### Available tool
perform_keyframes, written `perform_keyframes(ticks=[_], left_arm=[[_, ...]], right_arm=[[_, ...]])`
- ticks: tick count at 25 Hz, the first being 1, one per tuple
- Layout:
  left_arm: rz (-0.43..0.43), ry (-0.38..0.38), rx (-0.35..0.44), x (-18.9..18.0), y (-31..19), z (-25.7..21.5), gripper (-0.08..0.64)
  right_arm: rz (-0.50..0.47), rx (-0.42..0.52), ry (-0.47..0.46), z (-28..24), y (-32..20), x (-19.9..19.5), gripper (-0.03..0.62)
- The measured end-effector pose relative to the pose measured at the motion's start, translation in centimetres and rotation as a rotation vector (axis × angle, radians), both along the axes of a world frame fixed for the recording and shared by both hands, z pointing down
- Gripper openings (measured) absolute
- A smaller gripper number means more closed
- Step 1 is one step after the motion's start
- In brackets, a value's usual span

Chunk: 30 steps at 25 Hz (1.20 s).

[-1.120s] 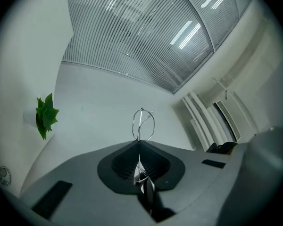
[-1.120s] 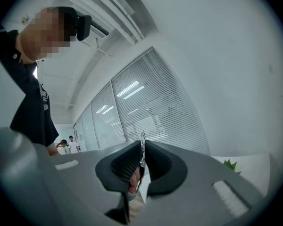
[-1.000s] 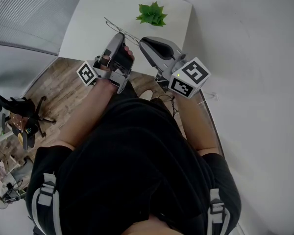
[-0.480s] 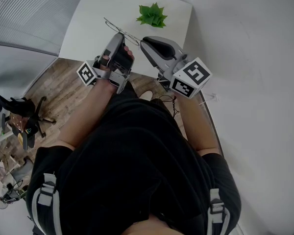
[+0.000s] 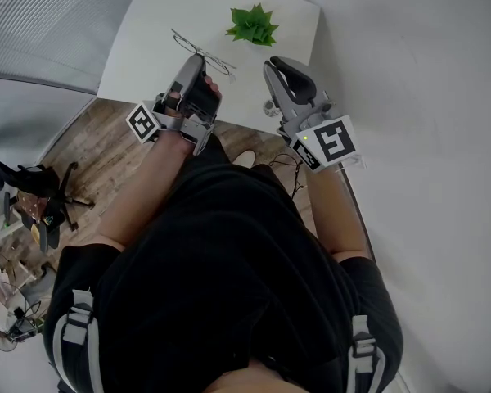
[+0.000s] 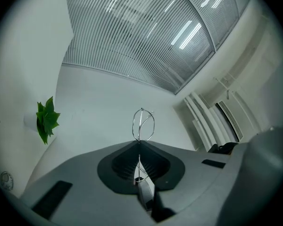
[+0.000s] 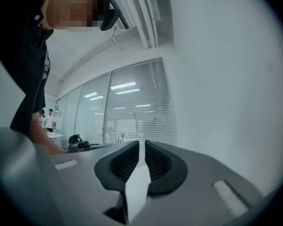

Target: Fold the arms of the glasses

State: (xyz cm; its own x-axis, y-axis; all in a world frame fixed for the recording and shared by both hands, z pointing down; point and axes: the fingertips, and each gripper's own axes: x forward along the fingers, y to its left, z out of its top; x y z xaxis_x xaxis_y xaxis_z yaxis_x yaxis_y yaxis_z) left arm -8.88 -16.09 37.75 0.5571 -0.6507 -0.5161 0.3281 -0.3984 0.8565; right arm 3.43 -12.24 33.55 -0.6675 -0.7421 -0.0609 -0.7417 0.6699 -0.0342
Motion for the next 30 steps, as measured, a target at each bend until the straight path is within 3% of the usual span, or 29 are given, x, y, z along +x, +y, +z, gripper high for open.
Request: perform_keyframes(ticks=[4,17,30], left_arm=[[0.005,-0.004,-0.007,0.1,0.2,0.1,0.014],[0.025,-0.020,-0.032,0.2,0.1,1.2,0.014],[0.039,-0.024,-0.043,0.5,0.3,1.4,0.014]], right_arm=[[0.075,0.029,0.026,1.3,0.0,1.2,0.023],[0.196,-0.017,0.039,5.4,0.6,3.7,0.009],[0.198,-0.018,0.032,5.1,0.8,3.8,0.009]])
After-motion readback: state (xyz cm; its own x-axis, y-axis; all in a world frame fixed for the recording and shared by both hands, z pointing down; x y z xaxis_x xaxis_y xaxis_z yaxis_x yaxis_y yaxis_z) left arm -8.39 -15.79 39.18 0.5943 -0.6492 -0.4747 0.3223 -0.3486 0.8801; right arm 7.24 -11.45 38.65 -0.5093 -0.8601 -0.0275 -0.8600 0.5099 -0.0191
